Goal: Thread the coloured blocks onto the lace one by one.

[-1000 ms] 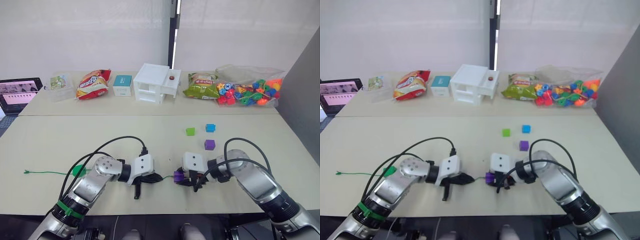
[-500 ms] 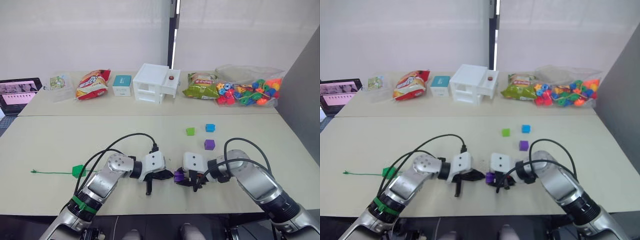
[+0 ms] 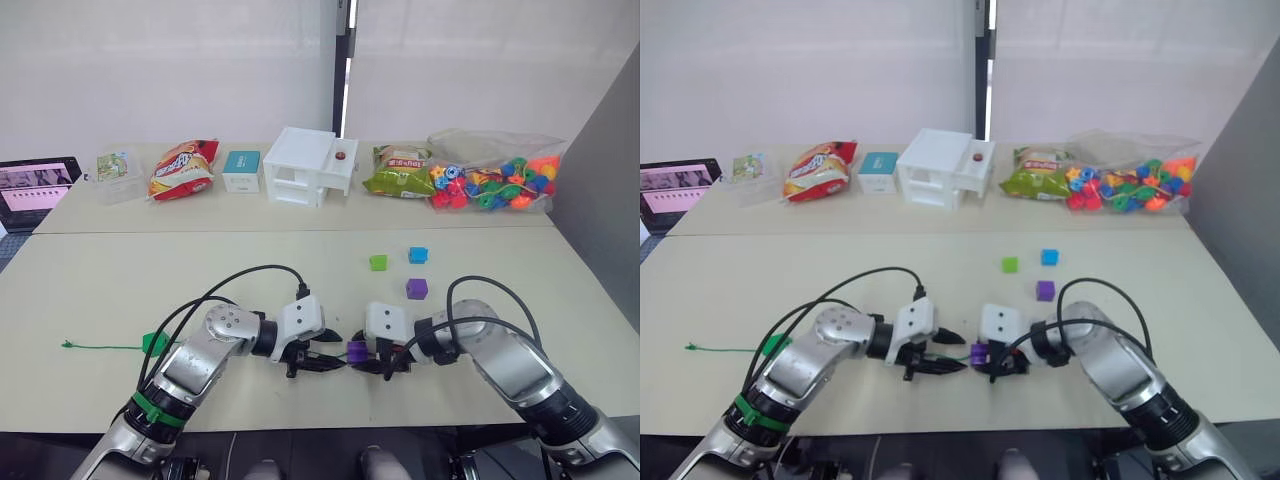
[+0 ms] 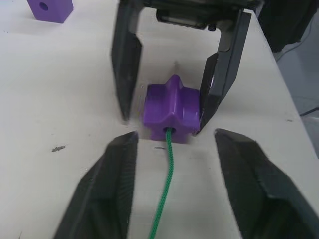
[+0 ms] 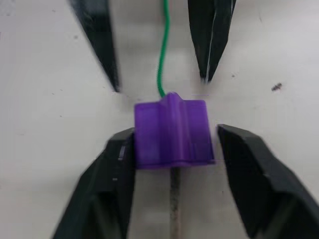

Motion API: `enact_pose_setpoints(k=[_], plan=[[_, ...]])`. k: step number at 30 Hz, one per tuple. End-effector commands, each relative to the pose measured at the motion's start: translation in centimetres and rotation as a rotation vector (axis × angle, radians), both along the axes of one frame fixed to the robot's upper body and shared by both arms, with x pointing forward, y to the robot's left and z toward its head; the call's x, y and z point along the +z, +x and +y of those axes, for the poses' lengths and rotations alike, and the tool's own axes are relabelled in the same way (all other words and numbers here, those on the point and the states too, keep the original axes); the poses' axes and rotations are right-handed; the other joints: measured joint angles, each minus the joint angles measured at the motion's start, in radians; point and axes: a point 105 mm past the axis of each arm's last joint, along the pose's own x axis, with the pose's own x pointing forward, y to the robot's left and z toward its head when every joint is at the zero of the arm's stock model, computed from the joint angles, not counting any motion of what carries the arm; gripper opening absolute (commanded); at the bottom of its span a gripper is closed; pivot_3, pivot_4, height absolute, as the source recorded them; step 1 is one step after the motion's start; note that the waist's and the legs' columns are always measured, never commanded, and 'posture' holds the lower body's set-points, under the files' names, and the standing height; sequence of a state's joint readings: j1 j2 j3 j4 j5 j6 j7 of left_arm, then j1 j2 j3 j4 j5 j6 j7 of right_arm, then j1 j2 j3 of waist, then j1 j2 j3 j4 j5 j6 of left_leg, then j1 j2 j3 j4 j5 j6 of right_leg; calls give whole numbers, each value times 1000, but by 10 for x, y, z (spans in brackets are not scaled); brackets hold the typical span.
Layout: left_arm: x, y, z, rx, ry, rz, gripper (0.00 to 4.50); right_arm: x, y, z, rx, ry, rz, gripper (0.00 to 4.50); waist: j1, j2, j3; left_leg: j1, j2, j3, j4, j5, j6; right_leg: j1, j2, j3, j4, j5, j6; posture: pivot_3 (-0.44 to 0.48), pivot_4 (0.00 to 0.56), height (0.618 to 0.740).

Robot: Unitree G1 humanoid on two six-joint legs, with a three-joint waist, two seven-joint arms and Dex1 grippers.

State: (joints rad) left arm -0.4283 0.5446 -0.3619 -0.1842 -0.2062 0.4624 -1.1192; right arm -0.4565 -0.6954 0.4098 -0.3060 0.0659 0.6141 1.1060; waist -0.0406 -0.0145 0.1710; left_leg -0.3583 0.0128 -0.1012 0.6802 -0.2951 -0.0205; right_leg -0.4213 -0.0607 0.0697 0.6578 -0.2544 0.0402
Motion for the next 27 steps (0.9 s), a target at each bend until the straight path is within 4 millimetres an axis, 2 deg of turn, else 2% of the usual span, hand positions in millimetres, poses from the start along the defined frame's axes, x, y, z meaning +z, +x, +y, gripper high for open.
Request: enact_pose_setpoints(k=[1, 2, 3, 7, 12, 19, 22, 27], plan=[[11, -5, -3, -48, -2, -32, 3810, 15, -4, -3, -1, 32, -22, 4094, 1, 0, 0, 0, 0, 0, 0, 0, 0, 0, 0, 0, 0, 0, 0, 0, 150, 740], [12, -7, -4, -57, 0, -31, 4161, 16, -6, -5, -2, 32, -21, 4434, 2, 0, 0, 0, 0, 0, 0, 0, 0, 0, 0, 0, 0, 0, 0, 0, 150, 740], [12, -7, -5, -63, 1, -31, 4458, 18, -7, -7, -3, 33, -20, 4500, 4, 0, 0, 0, 0, 0, 0, 0, 0, 0, 0, 0, 0, 0, 0, 0, 150, 740], [10, 0, -26, -113, 58, -120, 4458, 22, -13, -28, -36, 6, -18, 4500, 23, 0, 0, -2, 0, 0, 1, 0, 0, 0, 0, 0, -1, 0, 0, 0, 150, 740], [-3, 8, -36, -106, 80, -123, 4458, 13, -9, -42, -78, -42, -39, 4500, 17, 0, 0, -1, 0, 1, 1, 0, 0, 0, 0, 0, -2, 0, 0, 0, 150, 740], [-16, 8, -42, -116, 79, -87, 4458, 7, -4, -45, -99, -46, -56, 4500, 19, 0, 0, 0, 0, 1, 1, 0, 0, 1, 0, 0, -1, 0, 0, 0, 150, 740], [-12, 7, -46, -122, 45, -85, 3615, 5, -3, -44, -97, -45, -55, 4500, 20, 0, 0, 0, 0, 1, 1, 0, 0, 1, 0, 0, -1, 0, 0, 0, 150, 740], [-11, 7, -45, -124, 38, -84, 1923, 0, -4, -43, -89, -40, -47, 4500, 19, 0, 0, 0, 0, 1, 1, 0, 0, 1, 0, 0, -1, 0, 0, 0, 150, 740]])
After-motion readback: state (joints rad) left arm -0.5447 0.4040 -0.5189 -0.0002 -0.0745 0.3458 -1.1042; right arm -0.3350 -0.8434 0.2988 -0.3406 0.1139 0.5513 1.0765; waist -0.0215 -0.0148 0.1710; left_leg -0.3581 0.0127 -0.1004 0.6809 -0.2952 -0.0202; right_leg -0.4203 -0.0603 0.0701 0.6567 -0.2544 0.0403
